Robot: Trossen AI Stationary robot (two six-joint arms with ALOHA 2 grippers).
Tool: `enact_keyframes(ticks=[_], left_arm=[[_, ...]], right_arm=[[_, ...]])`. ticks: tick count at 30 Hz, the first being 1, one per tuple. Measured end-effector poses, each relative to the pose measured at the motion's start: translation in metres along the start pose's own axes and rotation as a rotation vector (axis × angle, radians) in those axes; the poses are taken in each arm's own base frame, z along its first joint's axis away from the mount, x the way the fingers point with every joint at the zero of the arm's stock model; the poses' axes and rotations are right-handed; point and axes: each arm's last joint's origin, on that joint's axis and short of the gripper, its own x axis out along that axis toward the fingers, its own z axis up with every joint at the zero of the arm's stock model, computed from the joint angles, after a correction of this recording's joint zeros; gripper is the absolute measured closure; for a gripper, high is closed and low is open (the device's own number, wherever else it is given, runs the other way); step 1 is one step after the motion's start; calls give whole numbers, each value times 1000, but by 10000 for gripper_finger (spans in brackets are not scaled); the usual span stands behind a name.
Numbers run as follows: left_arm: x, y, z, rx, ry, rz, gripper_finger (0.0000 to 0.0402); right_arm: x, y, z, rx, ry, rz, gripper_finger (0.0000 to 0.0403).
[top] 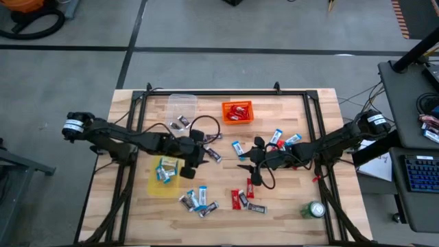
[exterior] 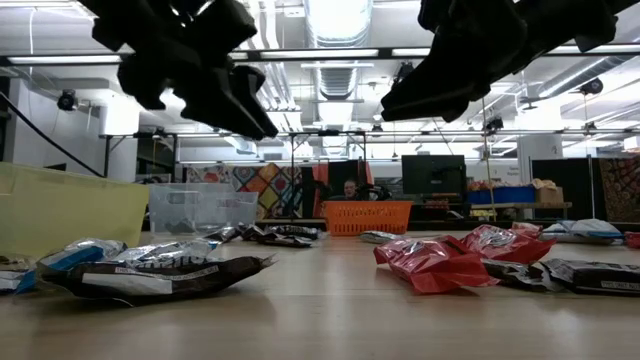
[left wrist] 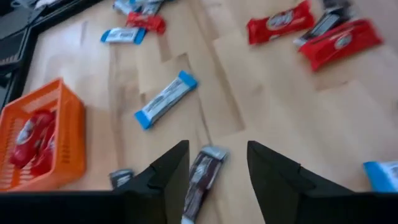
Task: Sort candy
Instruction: Put the middle left brown candy into the transparent bin
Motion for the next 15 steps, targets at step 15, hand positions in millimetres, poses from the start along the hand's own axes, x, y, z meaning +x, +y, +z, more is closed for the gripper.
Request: enact_keyframes(ticks=[15], left_arm=[[31, 16, -23, 13, 76, -55, 217]], right_arm=[[0, 0, 0, 33, 1, 0, 227]])
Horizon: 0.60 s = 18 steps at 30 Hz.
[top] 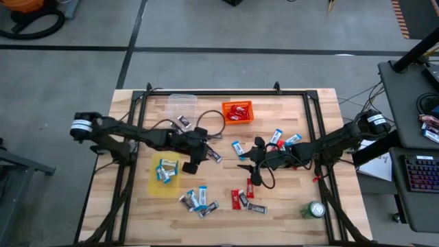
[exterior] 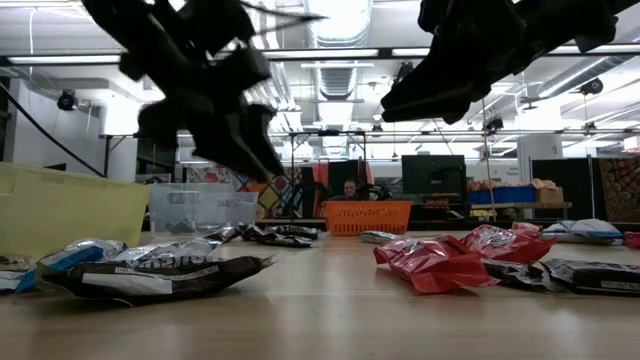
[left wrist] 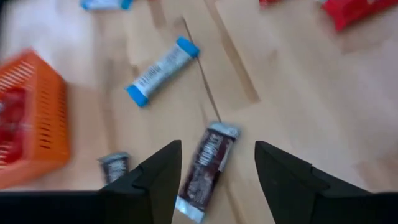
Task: Sort candy
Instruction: Put the middle left brown candy into the transparent bin
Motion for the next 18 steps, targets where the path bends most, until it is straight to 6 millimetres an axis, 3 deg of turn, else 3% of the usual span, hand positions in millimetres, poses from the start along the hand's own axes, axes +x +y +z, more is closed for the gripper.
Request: enact_keyframes(ticks=[9, 18], left_arm=[[48, 2, -20, 14, 131, -32, 219], [61, 11, -30, -21, 169, -35, 228]], right_arm=[[0, 0, 0, 11, 1, 0, 227], [0, 0, -1, 10, 4, -1, 227]])
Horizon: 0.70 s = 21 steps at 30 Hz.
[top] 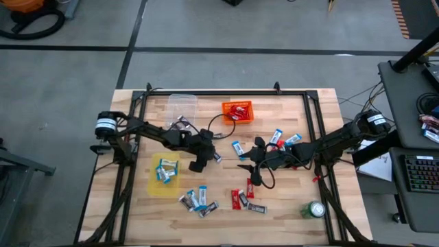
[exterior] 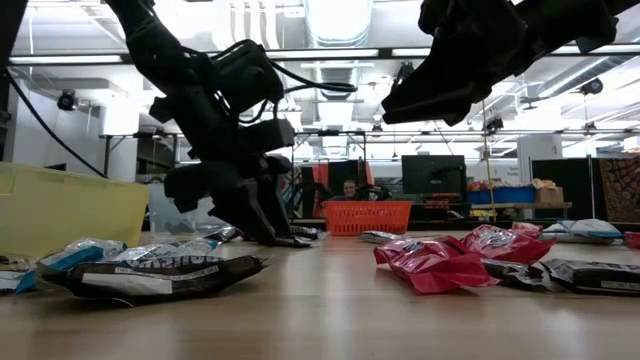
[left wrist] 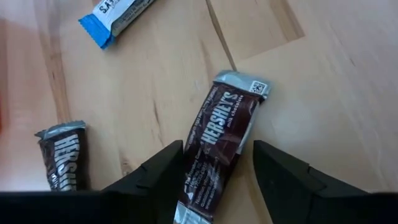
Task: Sort candy
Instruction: Put the middle left brown candy into the transparent bin
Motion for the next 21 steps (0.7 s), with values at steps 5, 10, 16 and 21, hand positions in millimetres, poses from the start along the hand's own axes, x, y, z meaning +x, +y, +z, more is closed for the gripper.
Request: enact_keyframes(ticks=[5, 10, 16, 21], left_arm=[[2, -1, -1, 0, 5, -5, 276], [1, 0, 0, 3, -2, -4, 353], [-9, 0, 7, -39, -55, -84, 395], [-41, 4, 21, -75, -111, -92, 400]], right_arm=[[0, 0, 0, 0, 0, 0, 227], [2, 0, -2, 5, 8, -2, 227], [2, 0, -2, 21, 7, -2, 227], [2, 0, -2, 35, 5, -2, 227]])
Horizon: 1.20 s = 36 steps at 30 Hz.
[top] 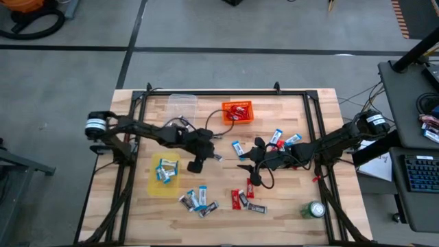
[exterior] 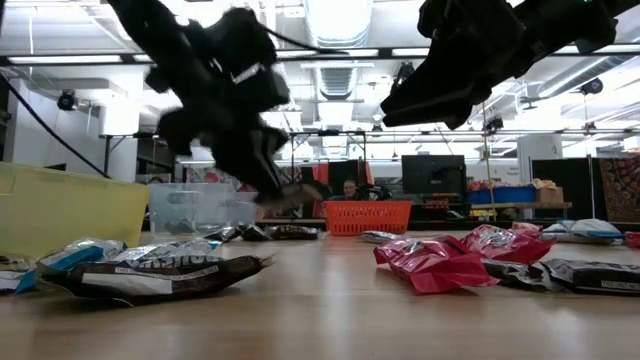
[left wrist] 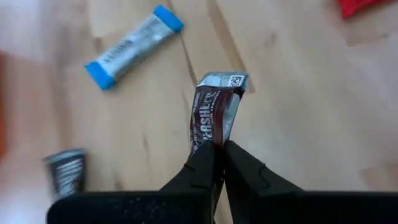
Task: Sort candy
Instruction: Put the middle left brown candy into the transparent bin
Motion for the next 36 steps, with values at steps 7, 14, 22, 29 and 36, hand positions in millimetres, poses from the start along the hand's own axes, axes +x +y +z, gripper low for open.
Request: enact_keyframes(ticks=[7, 14, 22, 29, 36], left_arm=[[-70, 7, 7, -63, 16, 241, 400], [-122, 46, -22, -218, 179, 625, 400], [-133, 107, -73, -493, 276, 686, 400], [-122, 123, -94, -563, 294, 576, 400], [-122, 126, -92, -562, 294, 579, 369]], right_arm=[[0, 0, 0, 22, -3, 1, 227], [0, 0, 1, 24, -11, 2, 227], [0, 1, 2, 22, -23, 6, 227], [0, 0, 2, -4, -24, 5, 227], [1, -1, 4, 4, -39, 3, 227]])
